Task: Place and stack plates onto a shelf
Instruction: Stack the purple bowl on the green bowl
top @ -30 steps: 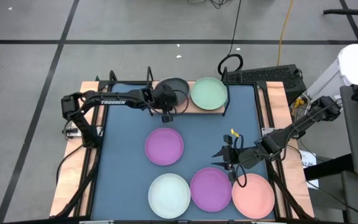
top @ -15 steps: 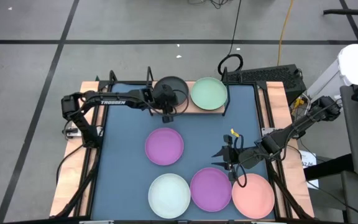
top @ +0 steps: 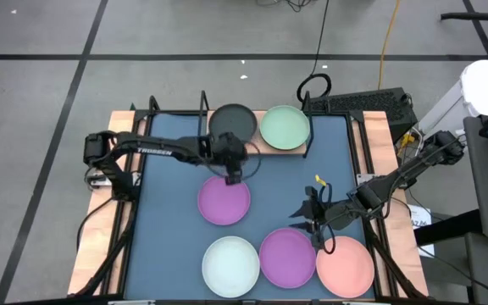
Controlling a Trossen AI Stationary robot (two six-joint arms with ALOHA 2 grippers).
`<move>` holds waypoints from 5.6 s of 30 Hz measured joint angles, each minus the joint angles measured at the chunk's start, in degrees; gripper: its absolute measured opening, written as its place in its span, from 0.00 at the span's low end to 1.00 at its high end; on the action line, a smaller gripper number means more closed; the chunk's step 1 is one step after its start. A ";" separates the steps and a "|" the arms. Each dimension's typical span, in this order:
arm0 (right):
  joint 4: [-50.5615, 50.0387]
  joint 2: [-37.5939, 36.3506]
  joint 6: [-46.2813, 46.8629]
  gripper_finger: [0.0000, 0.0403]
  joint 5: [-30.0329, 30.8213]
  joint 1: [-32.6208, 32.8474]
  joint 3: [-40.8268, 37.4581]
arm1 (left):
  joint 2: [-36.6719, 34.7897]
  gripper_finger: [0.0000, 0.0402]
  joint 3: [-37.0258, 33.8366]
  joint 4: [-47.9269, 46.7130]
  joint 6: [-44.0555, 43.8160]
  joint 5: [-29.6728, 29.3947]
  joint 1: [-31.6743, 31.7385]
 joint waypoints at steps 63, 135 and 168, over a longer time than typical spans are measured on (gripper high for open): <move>-27.50 48.44 18.33 0.13 -8.70 20.94 36.16 | 0.00 0.33 -0.02 0.20 -17.27 -4.56 -33.26; -43.18 25.19 -31.66 0.00 10.66 -15.12 40.69 | -0.39 0.33 -4.50 -1.16 -15.56 -7.73 -36.20; -27.44 24.77 -48.95 0.00 -5.55 -47.96 27.07 | -1.38 0.33 -4.50 -2.18 -11.36 -5.94 -26.50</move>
